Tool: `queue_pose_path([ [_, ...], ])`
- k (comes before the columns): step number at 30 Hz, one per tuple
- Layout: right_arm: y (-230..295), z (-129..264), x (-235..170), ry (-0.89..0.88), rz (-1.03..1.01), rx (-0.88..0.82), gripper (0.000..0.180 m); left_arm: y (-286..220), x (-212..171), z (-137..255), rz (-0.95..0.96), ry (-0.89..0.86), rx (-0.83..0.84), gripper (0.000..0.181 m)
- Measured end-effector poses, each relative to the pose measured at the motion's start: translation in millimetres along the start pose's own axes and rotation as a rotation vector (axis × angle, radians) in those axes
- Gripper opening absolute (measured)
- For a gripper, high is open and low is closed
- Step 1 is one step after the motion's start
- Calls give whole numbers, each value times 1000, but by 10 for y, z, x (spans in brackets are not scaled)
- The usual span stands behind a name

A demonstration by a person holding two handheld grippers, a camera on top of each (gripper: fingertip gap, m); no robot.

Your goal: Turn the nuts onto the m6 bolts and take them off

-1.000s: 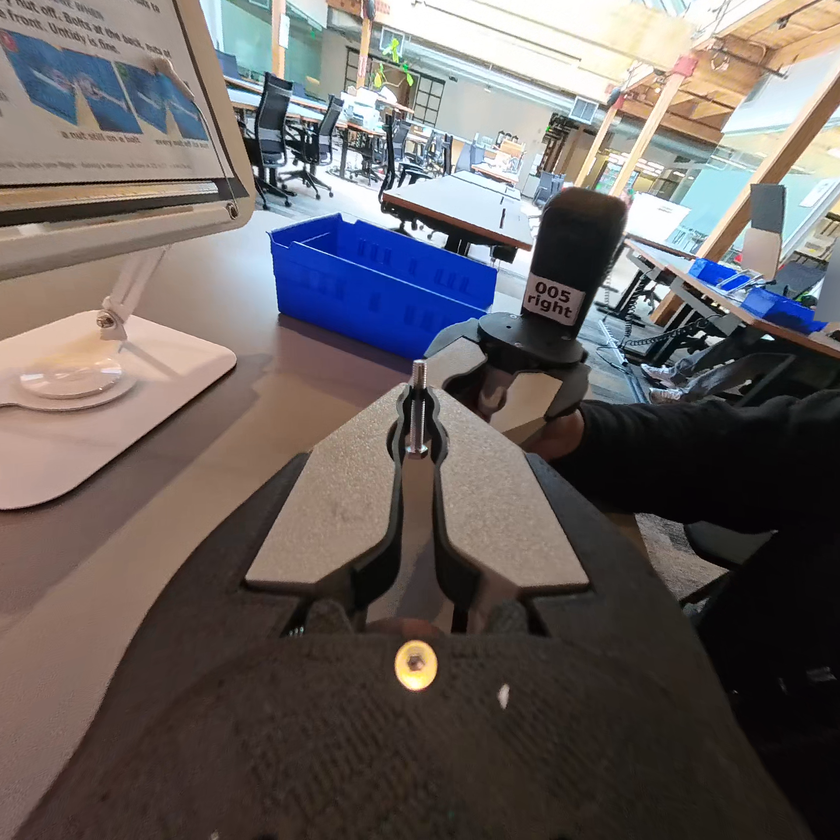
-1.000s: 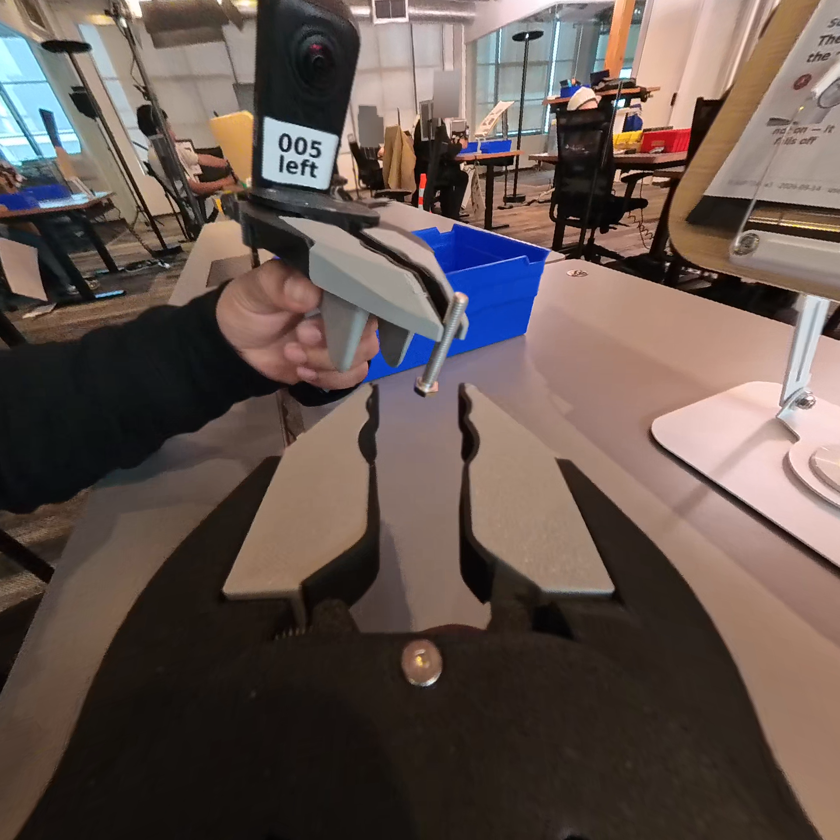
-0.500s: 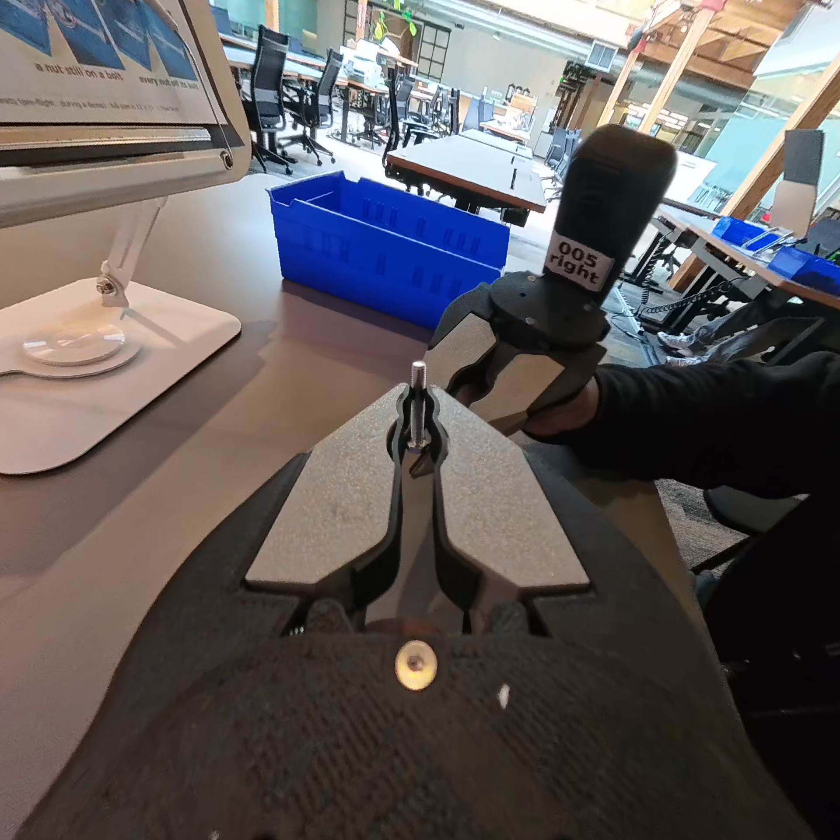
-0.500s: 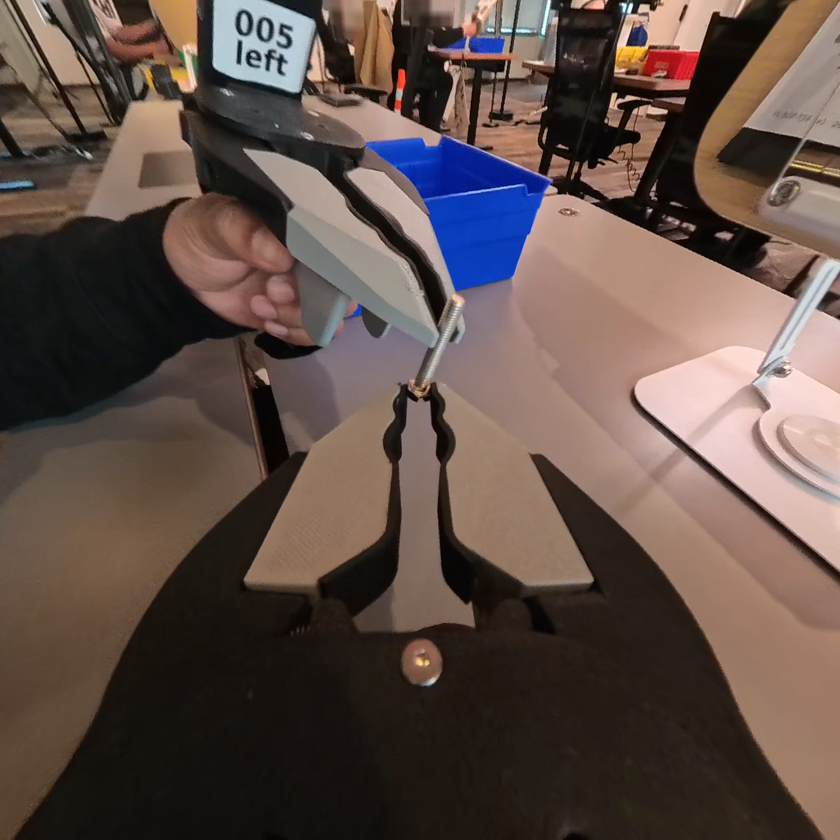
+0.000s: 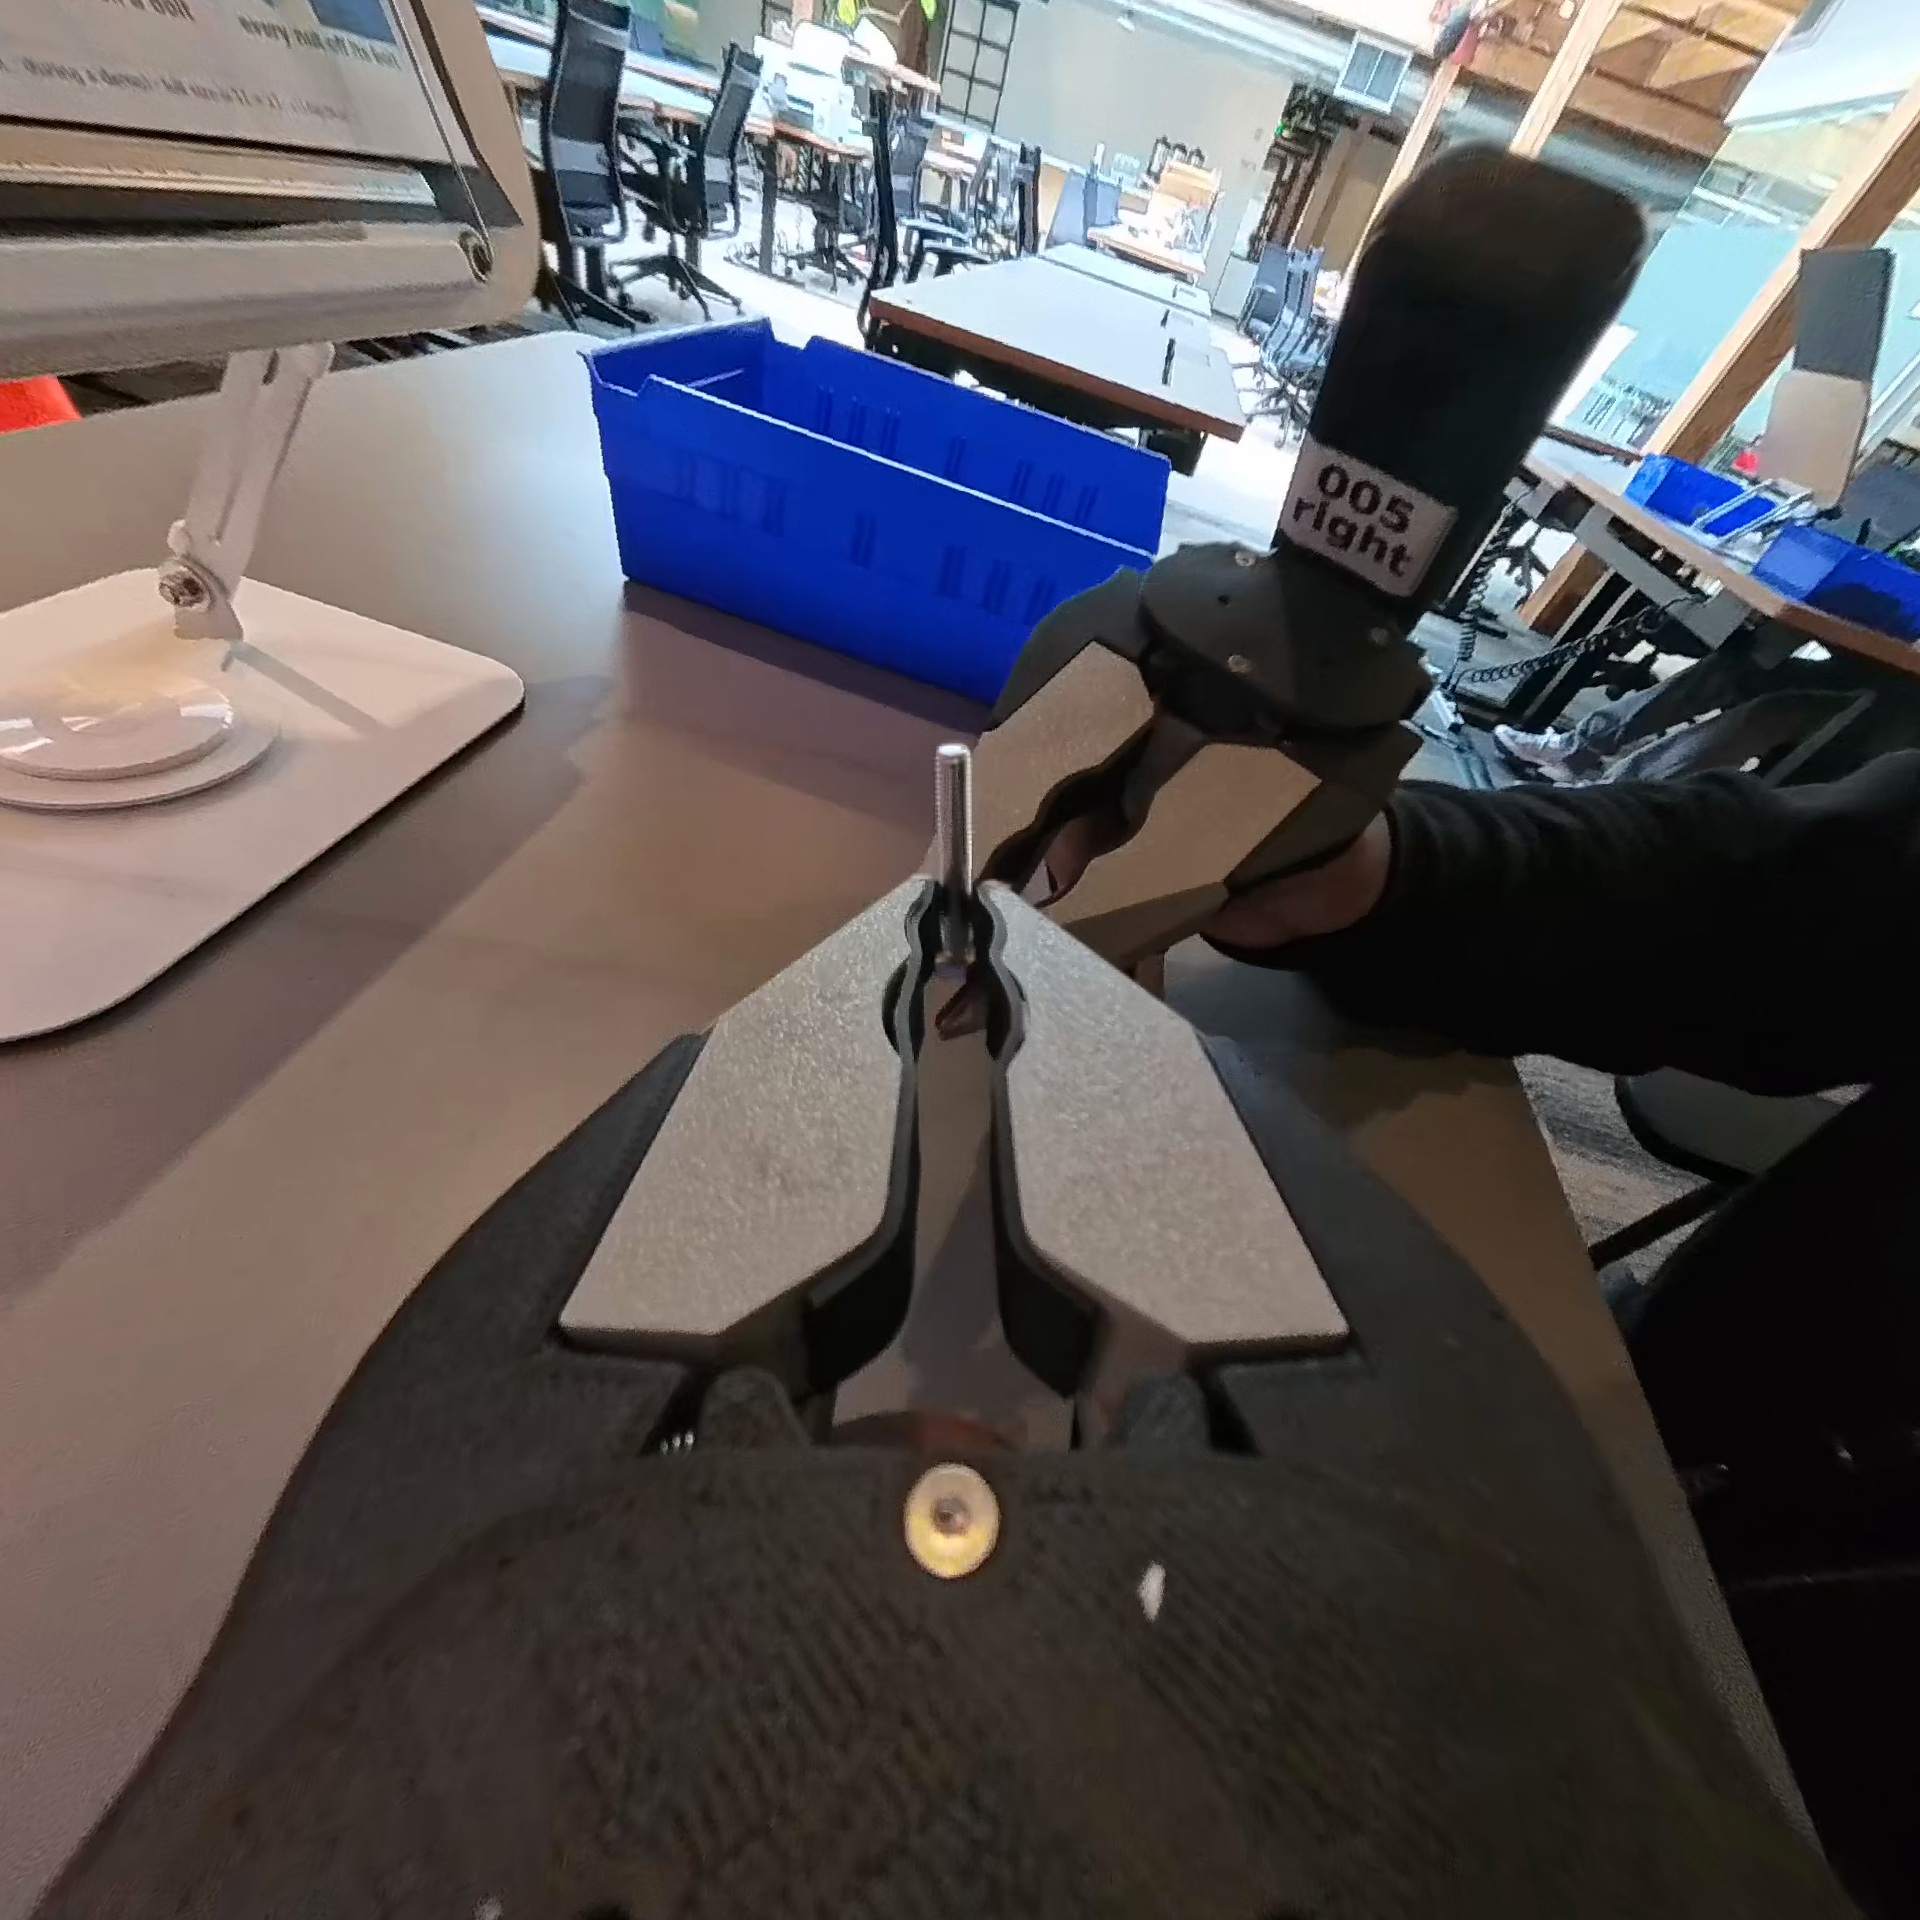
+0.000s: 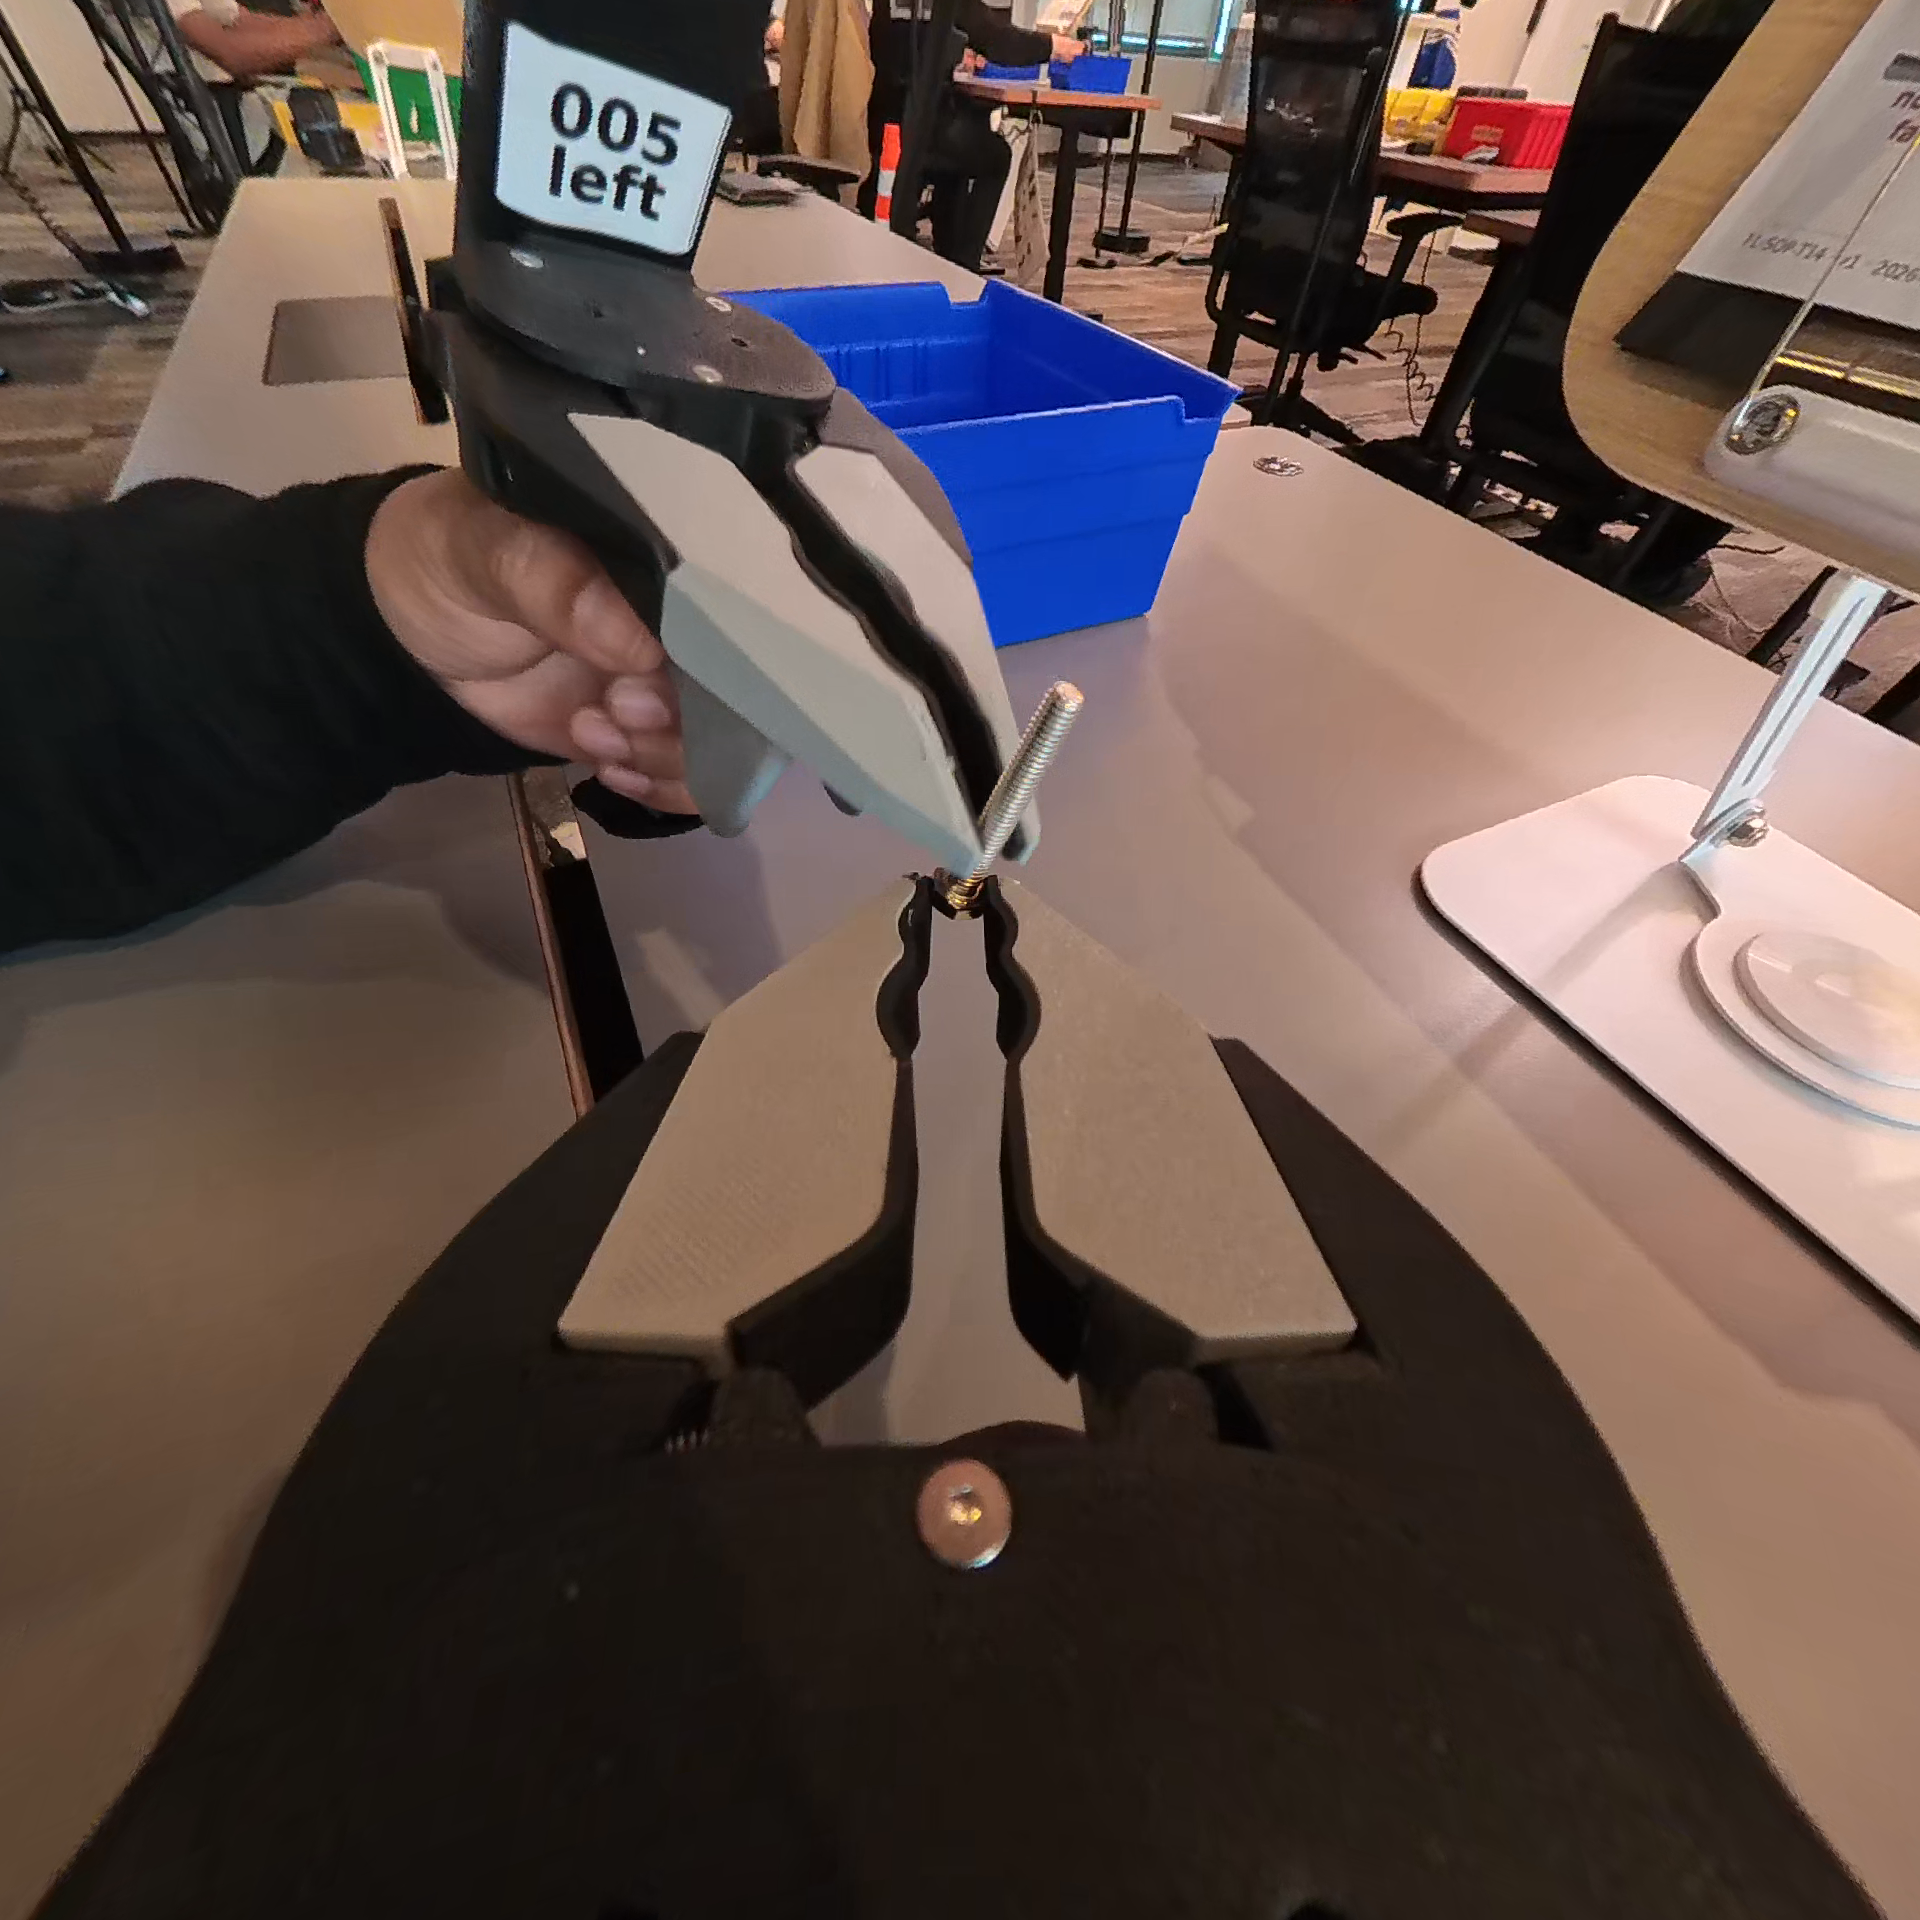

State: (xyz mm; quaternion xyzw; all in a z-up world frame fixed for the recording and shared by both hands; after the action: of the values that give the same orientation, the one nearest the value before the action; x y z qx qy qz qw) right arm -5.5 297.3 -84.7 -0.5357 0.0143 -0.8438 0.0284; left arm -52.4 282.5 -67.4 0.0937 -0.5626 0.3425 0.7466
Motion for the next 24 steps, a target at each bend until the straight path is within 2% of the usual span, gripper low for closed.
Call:
queue_pose_path([
  [1,-1,1,-4,5,7,-2,6,-6,-16,-15,-3,10,-5,5],
  [14,-21,-22,-63,38,29,32,7,18,-65,-55,-29,14,24,2],
  [18,-210,75,-123,85,35,-41,11,92,-56,-27,-27,-17,79,2],
  [21,-392,137,-228,138,-27,-78,12,196,-85,2,-2,-20,121,2],
  [24,-472,90,-391,225,-87,-72,21,232,-105,14,3,-26,125,2],
])
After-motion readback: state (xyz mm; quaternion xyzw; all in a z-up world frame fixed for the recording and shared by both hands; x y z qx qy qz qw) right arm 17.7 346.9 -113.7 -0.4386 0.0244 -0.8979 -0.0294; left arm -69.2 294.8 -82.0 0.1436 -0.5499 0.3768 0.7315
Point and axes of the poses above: each gripper's, where its closed fingertips meet, z back along the fingers, x out of its top, y = z × x across the jaws, the point moved 4 cm from there along z, back along the fingers, and after that the axes turned 9 degrees about y, right-handed, at the moved point
